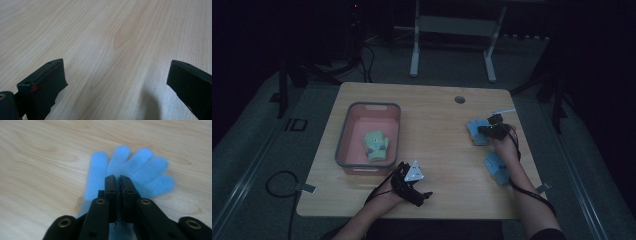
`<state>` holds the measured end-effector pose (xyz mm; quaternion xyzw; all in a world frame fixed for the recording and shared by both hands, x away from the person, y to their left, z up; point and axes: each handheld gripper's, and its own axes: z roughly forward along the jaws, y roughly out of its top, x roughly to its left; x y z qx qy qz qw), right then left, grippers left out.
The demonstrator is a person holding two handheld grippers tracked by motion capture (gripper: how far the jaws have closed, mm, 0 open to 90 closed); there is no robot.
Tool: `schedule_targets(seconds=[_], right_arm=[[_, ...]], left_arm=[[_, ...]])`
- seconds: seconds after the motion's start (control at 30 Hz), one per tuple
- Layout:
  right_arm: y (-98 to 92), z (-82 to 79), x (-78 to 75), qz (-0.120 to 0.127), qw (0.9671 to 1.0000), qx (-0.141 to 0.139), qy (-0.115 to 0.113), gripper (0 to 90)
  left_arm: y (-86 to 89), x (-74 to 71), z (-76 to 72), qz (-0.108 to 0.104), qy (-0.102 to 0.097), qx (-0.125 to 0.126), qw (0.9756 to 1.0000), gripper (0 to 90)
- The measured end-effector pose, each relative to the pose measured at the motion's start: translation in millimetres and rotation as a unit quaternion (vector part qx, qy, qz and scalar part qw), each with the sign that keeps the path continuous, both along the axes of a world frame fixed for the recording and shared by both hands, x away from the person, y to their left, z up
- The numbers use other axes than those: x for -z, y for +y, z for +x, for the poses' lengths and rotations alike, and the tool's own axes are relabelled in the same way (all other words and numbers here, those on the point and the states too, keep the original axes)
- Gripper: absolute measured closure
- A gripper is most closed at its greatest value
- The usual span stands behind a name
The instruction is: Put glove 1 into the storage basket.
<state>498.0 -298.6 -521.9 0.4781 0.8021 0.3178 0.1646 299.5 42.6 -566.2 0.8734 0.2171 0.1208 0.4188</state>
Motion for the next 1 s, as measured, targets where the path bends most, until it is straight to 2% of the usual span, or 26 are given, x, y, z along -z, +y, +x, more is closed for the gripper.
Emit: schedule_targets(seconds=[0.07, 0.1, 0.13, 0.2, 0.33, 0.5, 0.57, 0.63, 0.9, 0.93, 1.0], right_arm=[[2.3, -3.5, -4.4, 0.002, 1.0000, -0.003, -0.003, 86.9], [5.1, -7.3, -9.2, 0.004, 1.0000, -0.003, -0.009, 86.9], [11.4, -15.6, -20.9, 0.011, 0.9997, -0.011, -0.020, 87.0], [18.2, -22.6, -31.4, 0.018, 0.9994, -0.018, -0.025, 87.1], [35.6, -39.5, -52.1, 0.018, 0.9982, -0.036, -0.045, 87.2], [52.4, -62.1, -71.3, 0.037, 0.9959, -0.048, -0.066, 87.2], [56.7, -71.6, -75.6, 0.053, 0.9950, -0.046, -0.071, 87.2], [62.3, -80.9, -77.8, 0.048, 0.9948, -0.045, -0.079, 87.2], [75.1, -105.7, -82.6, 0.065, 0.9936, -0.050, -0.078, 87.1], [79.4, -113.6, -83.4, 0.075, 0.9932, -0.045, -0.077, 87.1], [83.7, -120.0, -82.8, 0.077, 0.9931, -0.042, -0.078, 87.1]], left_arm=[[-0.6, 0.9, 0.2, 0.001, 0.004, 0.002, 1.0000, 2.4], [-2.2, 2.1, -0.6, 0.009, 0.002, 0.007, 0.9999, 2.4], [-2.6, 2.4, -0.8, 0.011, 0.002, 0.008, 0.9999, 2.4], [-3.0, 2.5, -0.8, 0.012, 0.003, 0.008, 0.9999, 2.4], [-1.6, 1.7, -0.6, 0.002, 0.004, 0.005, 1.0000, 2.4], [-0.3, 1.4, 0.5, 0.004, 0.004, 0.003, 1.0000, 2.4], [-0.1, 1.4, 0.4, 0.005, 0.005, 0.004, 1.0000, 2.4], [-0.1, 1.4, 0.1, 0.005, 0.003, 0.004, 1.0000, 2.4], [0.1, 2.2, 0.4, 0.007, 0.003, 0.004, 1.0000, 2.4], [-0.2, 2.5, 0.3, 0.008, 0.002, 0.004, 1.0000, 2.4], [-0.5, 2.2, 0.2, 0.007, 0.002, 0.004, 1.0000, 2.4]])
